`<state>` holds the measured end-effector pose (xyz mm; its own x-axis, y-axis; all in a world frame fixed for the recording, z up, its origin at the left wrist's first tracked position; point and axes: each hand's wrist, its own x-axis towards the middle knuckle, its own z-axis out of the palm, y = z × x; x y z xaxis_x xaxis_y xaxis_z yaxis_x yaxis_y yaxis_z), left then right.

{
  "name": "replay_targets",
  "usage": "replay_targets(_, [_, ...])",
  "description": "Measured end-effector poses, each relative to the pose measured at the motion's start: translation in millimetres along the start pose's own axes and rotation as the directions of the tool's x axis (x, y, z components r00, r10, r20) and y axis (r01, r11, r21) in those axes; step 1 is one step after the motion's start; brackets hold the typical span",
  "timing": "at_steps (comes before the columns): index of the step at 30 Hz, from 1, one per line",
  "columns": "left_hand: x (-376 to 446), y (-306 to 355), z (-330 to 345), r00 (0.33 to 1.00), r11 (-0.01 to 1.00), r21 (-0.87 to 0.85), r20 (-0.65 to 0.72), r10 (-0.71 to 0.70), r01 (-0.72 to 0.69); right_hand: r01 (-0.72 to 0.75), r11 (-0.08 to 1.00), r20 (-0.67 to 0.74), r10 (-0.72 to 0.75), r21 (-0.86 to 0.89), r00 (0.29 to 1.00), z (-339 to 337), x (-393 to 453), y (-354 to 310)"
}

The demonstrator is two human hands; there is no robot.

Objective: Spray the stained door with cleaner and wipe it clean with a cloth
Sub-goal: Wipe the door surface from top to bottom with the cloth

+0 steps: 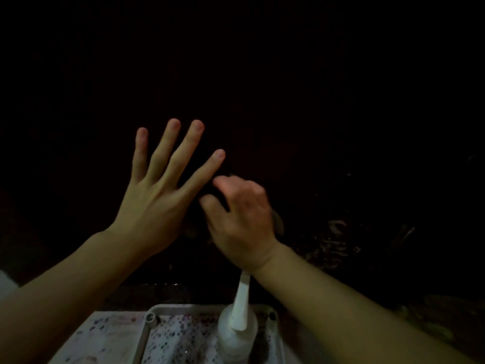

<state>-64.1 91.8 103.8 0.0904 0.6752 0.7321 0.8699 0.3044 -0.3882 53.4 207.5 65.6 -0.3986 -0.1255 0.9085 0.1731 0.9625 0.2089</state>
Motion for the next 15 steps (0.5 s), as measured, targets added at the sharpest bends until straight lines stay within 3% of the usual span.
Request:
replay_targets(5, [6,5,-2,1.0,1.0,-0.01,-0.013,-0.015,0.015,0.031,0.999,-0.004,-0.031,-0.04,1.0,-25,-21,41])
replay_targets(8, [20,9,-6,1.0,1.0,0.027,0.006,0.005,-0.005,-0.144,0.978,-0.046,0.139,-0.15,0.989,-61,-67,85])
replay_targets(11, [39,26,-8,1.0,1.0,0.021,-0.002,-0.022,0.022,-0.269,0.951,-0.069,0.262,-0.151,0.963,-68,-87,88])
replay_targets(15, [60,52,-5,0.999,1.0,-0.004,-0.044,-0.029,0.029,-0.146,0.988,-0.027,0.145,-0.046,0.989,-46,-62,62])
